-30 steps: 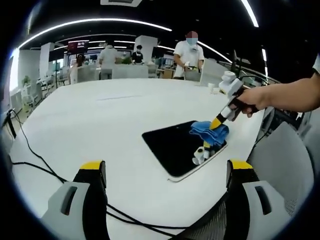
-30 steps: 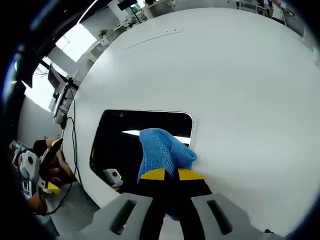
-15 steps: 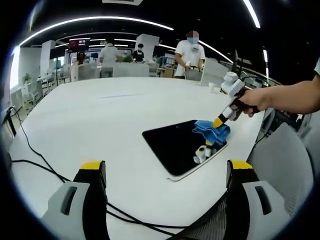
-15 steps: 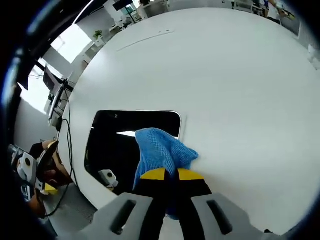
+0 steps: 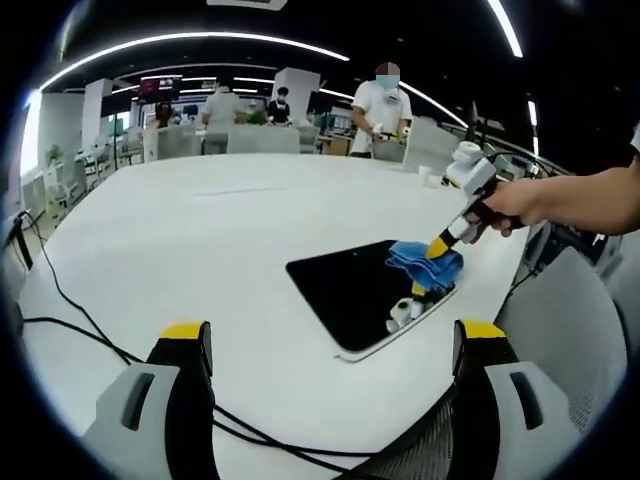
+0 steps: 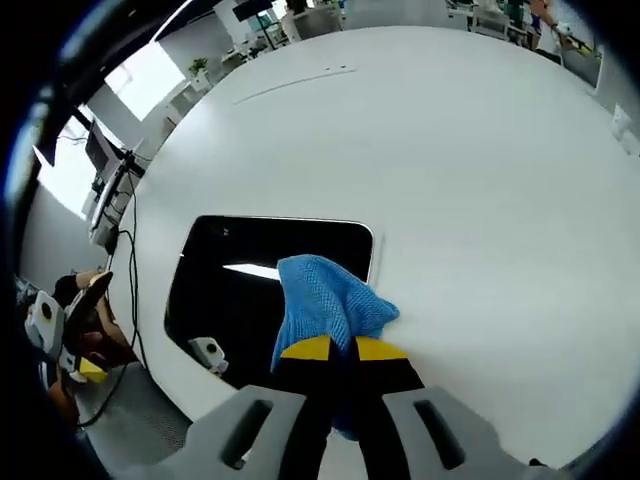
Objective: Wipe the mirror surface with the cleaning cloth until all visible marks leave the cleaned area.
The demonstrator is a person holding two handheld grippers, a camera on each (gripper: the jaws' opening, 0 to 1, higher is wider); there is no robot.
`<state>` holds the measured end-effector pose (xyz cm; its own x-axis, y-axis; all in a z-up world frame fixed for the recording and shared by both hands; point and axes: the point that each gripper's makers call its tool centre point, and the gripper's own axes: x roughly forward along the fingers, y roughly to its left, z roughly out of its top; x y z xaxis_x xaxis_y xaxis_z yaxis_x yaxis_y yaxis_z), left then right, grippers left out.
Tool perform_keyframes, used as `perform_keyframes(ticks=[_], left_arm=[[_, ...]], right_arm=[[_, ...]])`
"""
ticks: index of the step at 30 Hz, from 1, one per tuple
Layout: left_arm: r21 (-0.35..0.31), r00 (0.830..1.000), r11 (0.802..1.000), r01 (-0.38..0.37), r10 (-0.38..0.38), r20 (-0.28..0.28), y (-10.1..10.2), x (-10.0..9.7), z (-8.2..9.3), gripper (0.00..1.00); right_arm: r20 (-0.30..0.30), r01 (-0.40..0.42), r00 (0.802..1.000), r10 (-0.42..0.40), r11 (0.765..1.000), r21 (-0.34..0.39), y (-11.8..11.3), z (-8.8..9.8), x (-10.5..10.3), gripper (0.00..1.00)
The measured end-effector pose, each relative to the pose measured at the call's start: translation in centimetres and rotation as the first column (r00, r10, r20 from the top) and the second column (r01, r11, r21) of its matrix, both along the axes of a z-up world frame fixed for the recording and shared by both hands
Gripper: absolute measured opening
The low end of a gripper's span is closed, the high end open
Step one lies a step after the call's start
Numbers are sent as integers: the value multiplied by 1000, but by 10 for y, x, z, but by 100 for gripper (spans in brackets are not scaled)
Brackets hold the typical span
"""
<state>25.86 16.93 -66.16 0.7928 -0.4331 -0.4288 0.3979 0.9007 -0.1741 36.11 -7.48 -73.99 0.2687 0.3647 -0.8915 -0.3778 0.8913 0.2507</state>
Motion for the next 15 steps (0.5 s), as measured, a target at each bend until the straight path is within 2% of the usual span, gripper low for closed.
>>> perform_keyframes(ticks=[4,10,15], left_arm=[[6,1000,1000,5,-5,3,0,0,0,99],[-2,1000,1000,-10,10,6,2,1,1,99],[2,1000,1000,-8,8,9,2,1,2,99]], right_arm=[[-16,2,1000,-2,1000,2,-1,-1,-6,1],[-49,49,998,-48,998,31,-2,-1,-15,1],[-48,27,999,-26,1000,16,-2,-1,-27,1]])
